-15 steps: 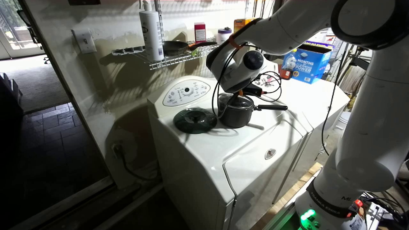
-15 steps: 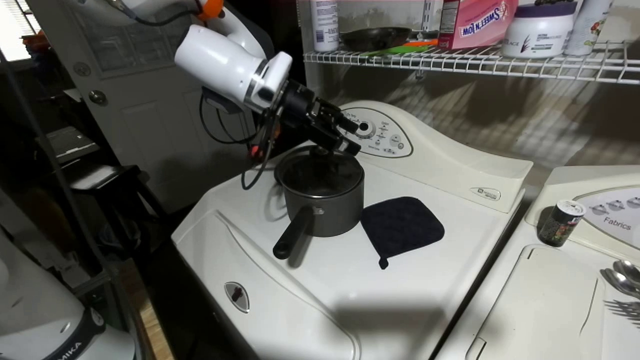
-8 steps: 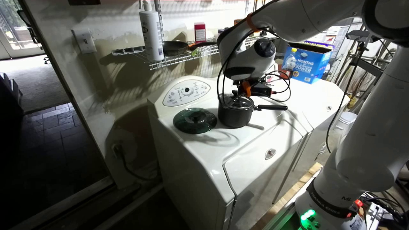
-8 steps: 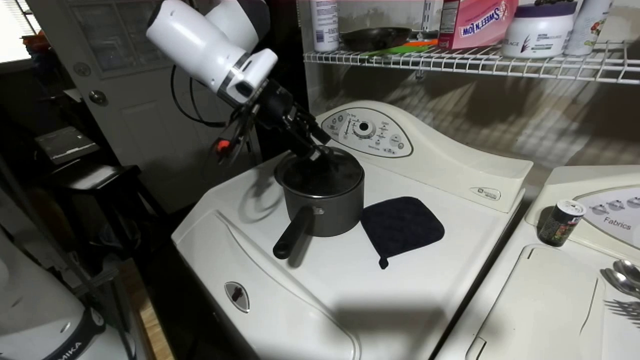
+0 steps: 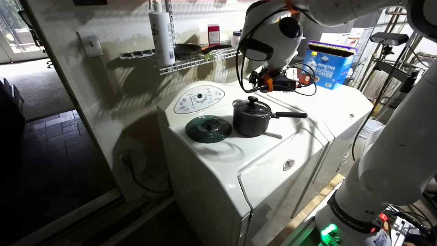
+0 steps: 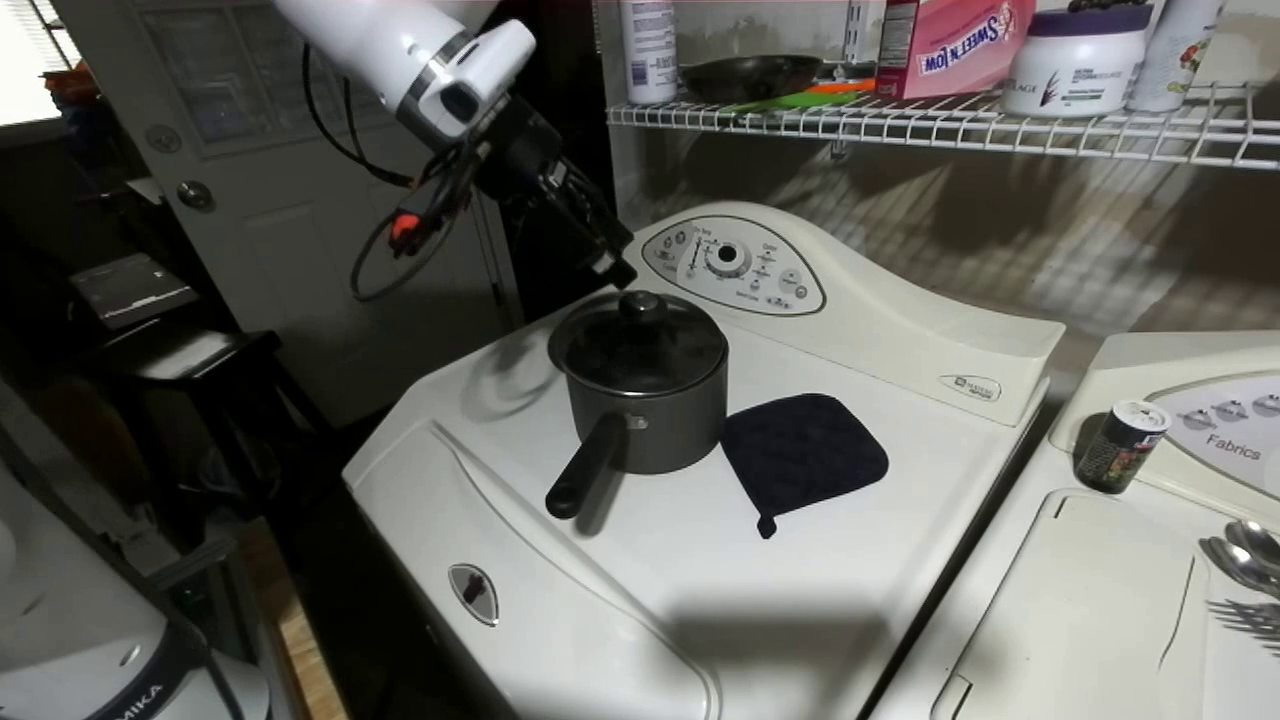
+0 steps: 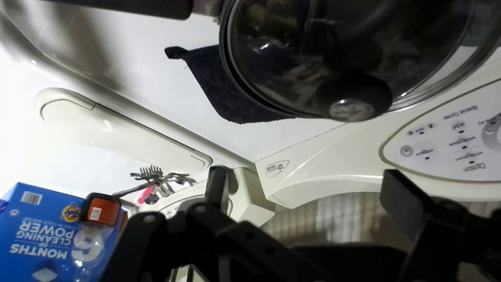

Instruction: Put the spoon in the pot

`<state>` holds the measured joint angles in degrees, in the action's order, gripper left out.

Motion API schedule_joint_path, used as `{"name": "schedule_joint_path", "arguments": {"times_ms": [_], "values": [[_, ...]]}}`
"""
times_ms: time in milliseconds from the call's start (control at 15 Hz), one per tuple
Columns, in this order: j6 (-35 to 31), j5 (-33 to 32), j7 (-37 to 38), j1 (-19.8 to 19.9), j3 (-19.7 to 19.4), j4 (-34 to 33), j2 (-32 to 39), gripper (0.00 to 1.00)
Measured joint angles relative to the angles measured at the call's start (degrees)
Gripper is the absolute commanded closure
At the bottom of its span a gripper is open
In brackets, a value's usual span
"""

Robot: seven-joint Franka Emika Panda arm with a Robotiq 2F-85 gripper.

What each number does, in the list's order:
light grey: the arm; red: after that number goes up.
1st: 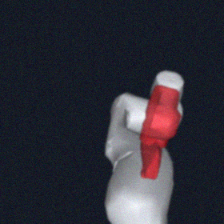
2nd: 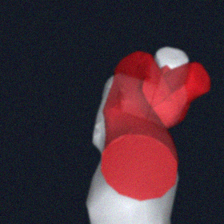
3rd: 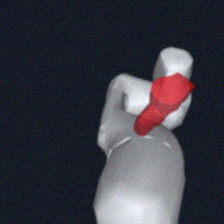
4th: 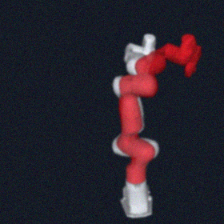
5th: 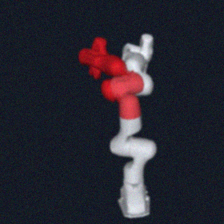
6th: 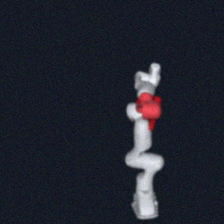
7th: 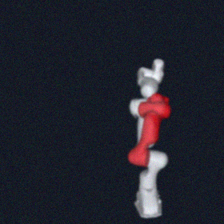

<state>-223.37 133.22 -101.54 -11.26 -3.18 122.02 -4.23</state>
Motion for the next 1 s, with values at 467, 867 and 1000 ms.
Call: {"name": "schedule_joint_path", "arguments": {"times_ms": [467, 867, 1000], "values": [[-3.82, 7.59, -11.64, 1.98, -1.59, -7.86, -1.70, 0.00], [-3.86, 8.25, -12.91, 2.50, -1.76, -8.75, -1.61, 0.00], [-3.86, 8.26, -12.91, 2.50, -1.76, -8.75, -1.58, 0.00]]}}
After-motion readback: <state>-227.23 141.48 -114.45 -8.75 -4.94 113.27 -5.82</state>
